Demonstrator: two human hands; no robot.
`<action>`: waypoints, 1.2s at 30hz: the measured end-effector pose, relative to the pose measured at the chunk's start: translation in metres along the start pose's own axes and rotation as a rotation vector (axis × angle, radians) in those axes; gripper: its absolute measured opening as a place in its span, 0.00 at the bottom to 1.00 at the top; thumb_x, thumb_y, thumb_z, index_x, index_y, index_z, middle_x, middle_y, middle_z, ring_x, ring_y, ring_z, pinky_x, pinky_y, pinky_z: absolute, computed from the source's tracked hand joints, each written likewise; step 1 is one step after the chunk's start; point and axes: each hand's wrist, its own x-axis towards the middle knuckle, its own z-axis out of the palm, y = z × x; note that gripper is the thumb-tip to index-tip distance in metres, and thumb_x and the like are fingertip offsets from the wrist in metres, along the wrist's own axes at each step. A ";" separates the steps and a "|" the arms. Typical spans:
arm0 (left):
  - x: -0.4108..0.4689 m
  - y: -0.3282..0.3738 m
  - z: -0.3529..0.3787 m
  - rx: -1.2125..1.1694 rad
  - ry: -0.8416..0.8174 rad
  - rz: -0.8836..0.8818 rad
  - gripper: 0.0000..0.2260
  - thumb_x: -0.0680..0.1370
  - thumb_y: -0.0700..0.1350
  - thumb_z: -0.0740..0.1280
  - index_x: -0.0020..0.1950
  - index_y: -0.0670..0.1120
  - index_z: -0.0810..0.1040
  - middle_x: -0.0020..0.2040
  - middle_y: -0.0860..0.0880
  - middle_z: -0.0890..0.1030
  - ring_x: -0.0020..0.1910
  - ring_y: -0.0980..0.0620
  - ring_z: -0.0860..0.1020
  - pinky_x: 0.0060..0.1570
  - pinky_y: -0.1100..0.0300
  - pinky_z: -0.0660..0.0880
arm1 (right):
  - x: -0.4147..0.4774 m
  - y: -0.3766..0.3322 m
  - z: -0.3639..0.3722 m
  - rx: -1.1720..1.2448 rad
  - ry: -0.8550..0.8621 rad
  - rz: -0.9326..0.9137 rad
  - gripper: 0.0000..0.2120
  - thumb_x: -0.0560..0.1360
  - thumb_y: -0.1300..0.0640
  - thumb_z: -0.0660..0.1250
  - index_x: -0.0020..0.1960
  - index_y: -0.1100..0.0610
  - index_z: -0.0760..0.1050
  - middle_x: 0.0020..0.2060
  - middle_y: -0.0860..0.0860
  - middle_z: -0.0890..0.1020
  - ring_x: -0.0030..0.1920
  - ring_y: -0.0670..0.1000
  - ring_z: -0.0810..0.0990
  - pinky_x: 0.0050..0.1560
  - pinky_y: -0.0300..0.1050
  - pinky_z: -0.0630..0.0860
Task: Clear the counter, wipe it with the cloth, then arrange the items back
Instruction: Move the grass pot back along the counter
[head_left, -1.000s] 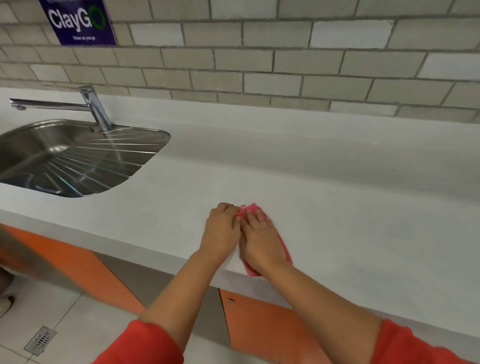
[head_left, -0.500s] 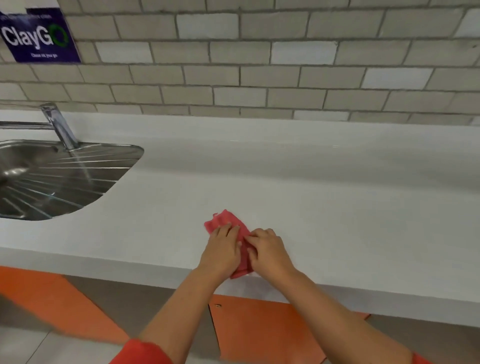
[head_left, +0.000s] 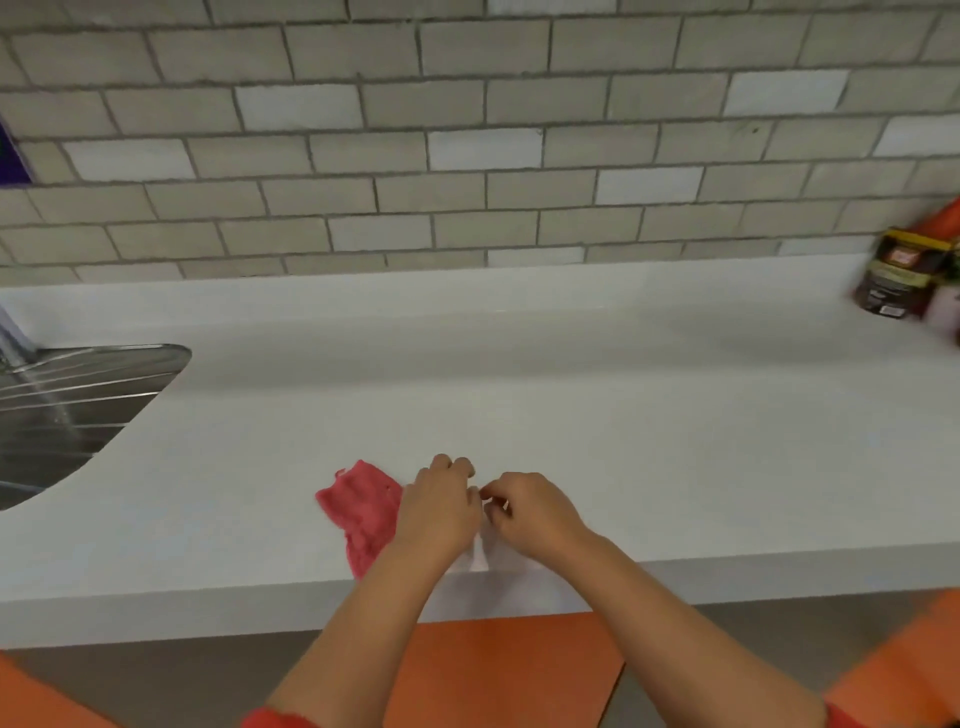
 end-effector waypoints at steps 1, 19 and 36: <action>0.003 0.016 0.002 -0.018 -0.015 0.032 0.14 0.80 0.44 0.56 0.65 0.46 0.72 0.63 0.47 0.73 0.59 0.48 0.74 0.55 0.57 0.71 | -0.006 0.011 -0.010 -0.010 0.004 0.028 0.15 0.78 0.59 0.57 0.61 0.55 0.77 0.54 0.53 0.81 0.54 0.54 0.78 0.46 0.42 0.71; -0.016 0.384 0.115 -0.081 -0.155 0.515 0.12 0.79 0.43 0.56 0.50 0.42 0.79 0.45 0.46 0.81 0.40 0.50 0.74 0.37 0.60 0.68 | -0.223 0.286 -0.200 -0.096 0.174 0.549 0.14 0.77 0.57 0.58 0.56 0.56 0.80 0.52 0.52 0.82 0.51 0.54 0.80 0.45 0.44 0.75; 0.046 0.557 0.165 -0.023 -0.195 0.658 0.12 0.78 0.43 0.57 0.51 0.43 0.79 0.49 0.46 0.81 0.48 0.46 0.77 0.45 0.56 0.75 | -0.270 0.449 -0.309 -0.100 0.359 0.812 0.13 0.75 0.60 0.59 0.48 0.60 0.82 0.48 0.54 0.84 0.48 0.56 0.81 0.49 0.52 0.81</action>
